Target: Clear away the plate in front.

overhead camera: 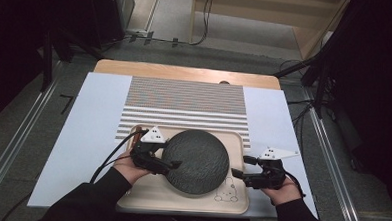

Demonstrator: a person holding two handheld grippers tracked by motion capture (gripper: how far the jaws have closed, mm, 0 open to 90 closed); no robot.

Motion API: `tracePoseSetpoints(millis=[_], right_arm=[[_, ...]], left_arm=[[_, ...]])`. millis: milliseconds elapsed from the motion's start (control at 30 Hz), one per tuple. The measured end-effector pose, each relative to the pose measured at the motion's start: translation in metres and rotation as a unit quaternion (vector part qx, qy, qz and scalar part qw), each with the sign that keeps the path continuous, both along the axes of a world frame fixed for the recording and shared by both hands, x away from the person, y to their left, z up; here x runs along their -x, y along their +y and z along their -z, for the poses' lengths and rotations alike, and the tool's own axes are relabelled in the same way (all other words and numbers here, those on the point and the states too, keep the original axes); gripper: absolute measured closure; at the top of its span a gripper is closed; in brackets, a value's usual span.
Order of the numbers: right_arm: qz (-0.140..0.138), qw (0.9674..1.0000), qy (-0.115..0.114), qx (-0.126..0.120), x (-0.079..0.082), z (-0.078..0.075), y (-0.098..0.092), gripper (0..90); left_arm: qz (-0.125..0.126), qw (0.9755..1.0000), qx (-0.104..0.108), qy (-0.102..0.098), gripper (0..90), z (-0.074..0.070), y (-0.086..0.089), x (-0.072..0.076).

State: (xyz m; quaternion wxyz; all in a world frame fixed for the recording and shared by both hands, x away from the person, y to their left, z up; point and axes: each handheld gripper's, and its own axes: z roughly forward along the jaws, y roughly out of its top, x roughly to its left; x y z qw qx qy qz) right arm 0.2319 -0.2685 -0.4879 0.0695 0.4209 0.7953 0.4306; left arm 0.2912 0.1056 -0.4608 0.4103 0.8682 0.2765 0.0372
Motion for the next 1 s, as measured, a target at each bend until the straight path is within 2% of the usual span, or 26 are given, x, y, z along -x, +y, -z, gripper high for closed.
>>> tracePoseSetpoints(millis=[267,567,667,833,1000], right_arm=[[-0.003,1.0,0.0,-0.001,0.0,0.0,0.001,25.0],[-0.003,1.0,0.0,-0.001,0.0,0.0,0.001,25.0],[-0.003,1.0,0.001,-0.003,0.0,0.0,0.001,25.0],[-0.003,1.0,0.0,-0.003,0.0,0.0,0.001,25.1],[-0.002,1.0,0.0,-0.004,0.0,0.0,0.0,25.1]], left_arm=[[-0.017,0.9998,0.007,-0.002,17.8,-0.004,0.02,-0.002],[-0.032,0.9993,0.016,0.011,17.9,-0.004,0.037,-0.006],[-0.038,0.9991,0.019,0.008,17.9,-0.005,0.043,-0.006],[-0.044,0.9985,0.026,0.019,19.2,-0.005,0.057,-0.008],[-0.057,0.9978,0.03,0.019,19.4,-0.004,0.07,-0.007]])
